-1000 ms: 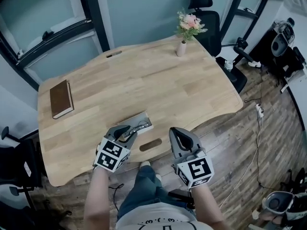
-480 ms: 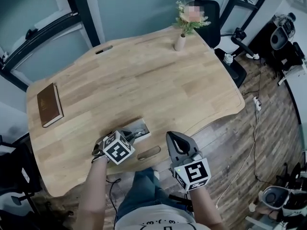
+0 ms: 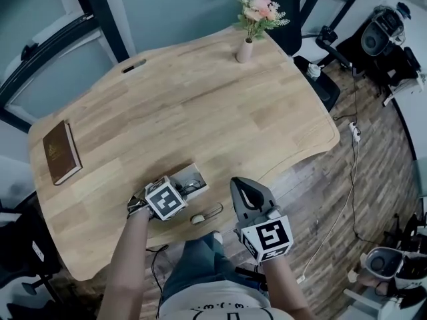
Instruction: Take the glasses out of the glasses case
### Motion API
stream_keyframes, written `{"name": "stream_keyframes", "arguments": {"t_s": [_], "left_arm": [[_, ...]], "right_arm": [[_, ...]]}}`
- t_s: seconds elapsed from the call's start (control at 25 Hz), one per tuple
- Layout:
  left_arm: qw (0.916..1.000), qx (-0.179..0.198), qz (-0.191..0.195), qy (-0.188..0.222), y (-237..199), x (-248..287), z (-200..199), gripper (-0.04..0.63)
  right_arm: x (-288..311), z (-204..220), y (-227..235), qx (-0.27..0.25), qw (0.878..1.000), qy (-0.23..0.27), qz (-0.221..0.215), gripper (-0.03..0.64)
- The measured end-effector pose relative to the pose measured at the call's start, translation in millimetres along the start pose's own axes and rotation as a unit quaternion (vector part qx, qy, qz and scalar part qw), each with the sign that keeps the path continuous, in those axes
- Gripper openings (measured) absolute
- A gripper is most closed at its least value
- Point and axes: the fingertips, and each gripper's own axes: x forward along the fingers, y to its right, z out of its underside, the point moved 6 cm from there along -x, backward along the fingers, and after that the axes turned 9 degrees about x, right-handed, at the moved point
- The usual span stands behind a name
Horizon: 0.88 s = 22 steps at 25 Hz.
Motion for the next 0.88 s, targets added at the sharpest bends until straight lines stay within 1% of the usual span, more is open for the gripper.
{"name": "stream_keyframes", "arguments": {"t_s": [0.12, 0.2, 0.48, 0.56, 0.6, 0.64, 0.8, 0.88], "left_arm": [[0.9996, -0.006, 0.026, 0.007, -6, 3, 1, 0.114], [0.9996, -0.005, 0.028, 0.005, -10, 4, 2, 0.095], [0.9989, -0.009, 0.045, 0.003, -12, 6, 1, 0.095], [0.9991, -0.003, 0.041, 0.004, -9, 9, 0, 0.087], [0.9993, 0.0, 0.036, 0.008, -8, 10, -1, 0.051], [0.9994, 0.0, 0.031, 0.013, -8, 11, -2, 0.046], [0.9991, -0.02, 0.012, 0.034, -6, 5, 0, 0.031], [0.999, -0.022, -0.003, 0.038, -5, -2, -1, 0.028]], "right_arm": [[0, 0, -1, 0.001, 1.0, 0.0, 0.004, 0.011], [1, 0, -1, 0.001, 1.0, 0.0, 0.008, 0.011], [-1, 6, 0, 0.007, 1.0, -0.003, 0.022, 0.011], [0, 9, -2, 0.008, 1.0, -0.006, 0.02, 0.011], [1, 9, -3, 0.007, 1.0, -0.006, 0.018, 0.011], [3, 8, -4, 0.004, 1.0, -0.007, 0.014, 0.011], [7, 5, -7, -0.006, 1.0, -0.008, -0.005, 0.011], [7, 1, -6, -0.012, 1.0, -0.005, -0.011, 0.011]]}}
